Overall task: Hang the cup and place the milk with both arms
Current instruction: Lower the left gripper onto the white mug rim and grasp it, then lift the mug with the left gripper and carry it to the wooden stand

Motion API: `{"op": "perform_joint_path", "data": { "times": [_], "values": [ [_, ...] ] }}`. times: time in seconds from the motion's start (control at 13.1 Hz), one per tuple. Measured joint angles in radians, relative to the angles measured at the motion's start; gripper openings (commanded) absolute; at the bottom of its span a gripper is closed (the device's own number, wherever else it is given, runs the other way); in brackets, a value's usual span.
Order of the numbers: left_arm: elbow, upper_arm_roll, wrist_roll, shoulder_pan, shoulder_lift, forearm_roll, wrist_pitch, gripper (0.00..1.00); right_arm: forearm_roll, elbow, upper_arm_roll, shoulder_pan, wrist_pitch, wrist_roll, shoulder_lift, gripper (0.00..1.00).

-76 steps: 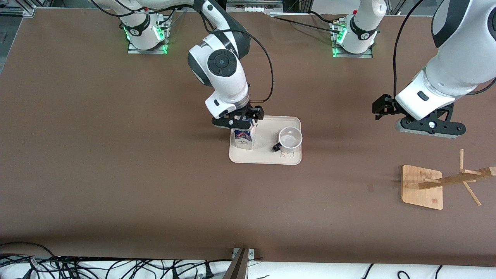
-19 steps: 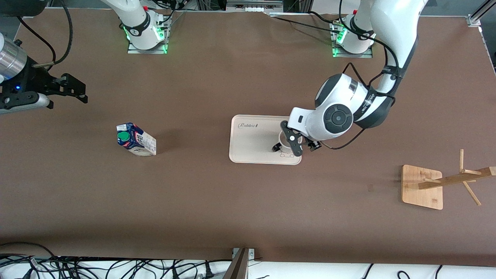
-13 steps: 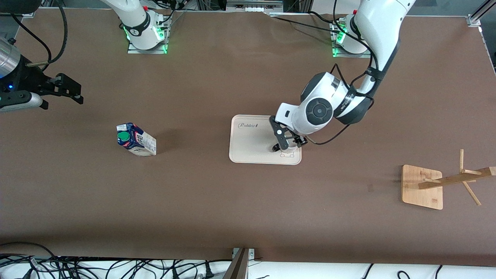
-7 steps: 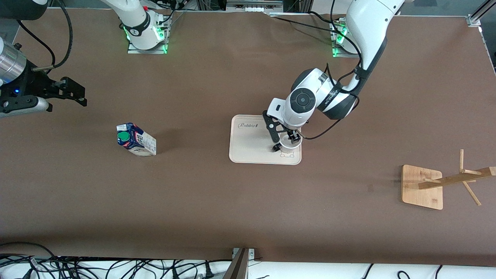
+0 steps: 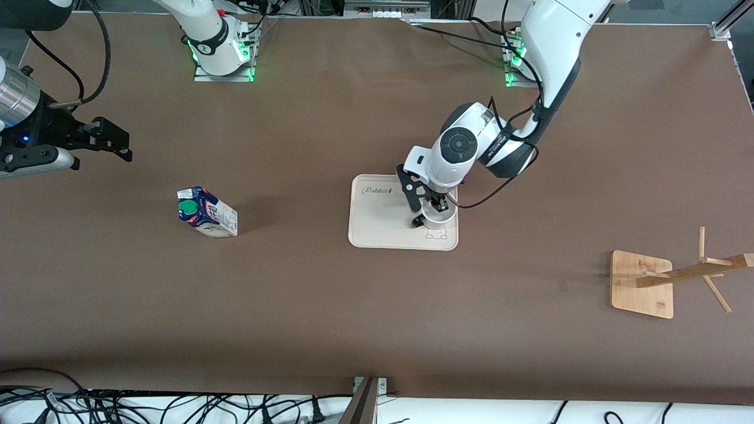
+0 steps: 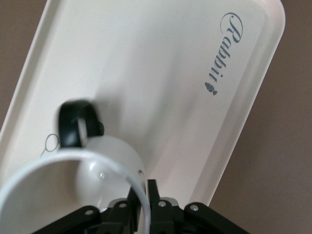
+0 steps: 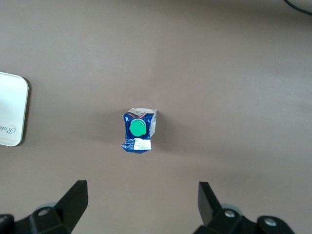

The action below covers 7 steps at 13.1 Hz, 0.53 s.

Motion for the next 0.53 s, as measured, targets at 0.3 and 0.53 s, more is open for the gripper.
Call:
{"op": "perform_joint_path", "data": {
  "times": [0.3, 0.53],
  "values": [
    [0.012, 0.0, -0.059, 0.0, -0.03, 0.0, 0.001, 0.0, 0.0, 0.0, -0.003, 0.0, 0.0, 0.0, 0.0, 1.0],
    [0.031, 0.002, -0.122, 0.011, -0.121, 0.0, -0.066, 0.0, 0.0, 0.0, -0.003, 0.0, 0.0, 0.0, 0.001, 1.0]
  ]
}}
